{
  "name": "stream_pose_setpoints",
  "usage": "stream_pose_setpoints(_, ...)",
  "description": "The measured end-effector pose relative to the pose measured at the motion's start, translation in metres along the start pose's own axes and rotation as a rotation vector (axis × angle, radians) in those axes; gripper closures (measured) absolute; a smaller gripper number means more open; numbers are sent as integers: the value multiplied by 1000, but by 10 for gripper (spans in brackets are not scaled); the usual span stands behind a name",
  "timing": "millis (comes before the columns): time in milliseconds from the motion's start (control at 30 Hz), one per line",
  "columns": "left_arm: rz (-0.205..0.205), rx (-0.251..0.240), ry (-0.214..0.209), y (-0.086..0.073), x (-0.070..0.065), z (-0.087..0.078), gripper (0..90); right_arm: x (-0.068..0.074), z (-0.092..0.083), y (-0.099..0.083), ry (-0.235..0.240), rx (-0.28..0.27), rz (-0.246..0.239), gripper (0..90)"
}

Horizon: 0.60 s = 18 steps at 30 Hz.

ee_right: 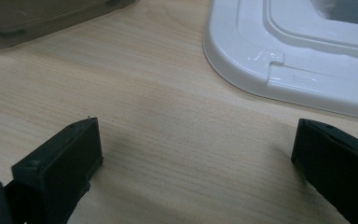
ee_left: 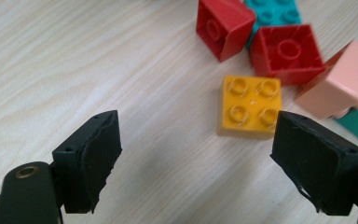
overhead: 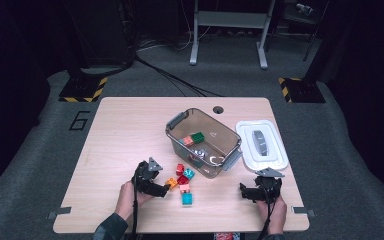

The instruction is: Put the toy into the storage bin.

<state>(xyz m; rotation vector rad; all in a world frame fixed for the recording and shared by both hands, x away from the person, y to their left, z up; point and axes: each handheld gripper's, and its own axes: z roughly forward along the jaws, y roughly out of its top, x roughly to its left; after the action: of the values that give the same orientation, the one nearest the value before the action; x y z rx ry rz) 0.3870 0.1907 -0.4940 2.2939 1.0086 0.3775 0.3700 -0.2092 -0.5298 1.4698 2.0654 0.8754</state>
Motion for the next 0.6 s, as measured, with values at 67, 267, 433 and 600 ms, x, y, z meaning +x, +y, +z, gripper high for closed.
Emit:
stream_pose_setpoints(67, 15, -10, -28, 5, -4, 2, 154, 0, 0, 0, 0, 0, 0, 11)
stream_pose_setpoints(267, 48, 7, -53, 12, -10, 13, 172, 0, 0, 0, 0, 0, 0, 11)
stream_pose_setpoints(433, 52, 24, -77, 14, -9, 18, 169, 0, 0, 0, 0, 0, 0, 11)
stream_pose_setpoints(600, 73, 17, -68, 14, -10, 18, 259, 0, 0, 0, 0, 0, 0, 11)
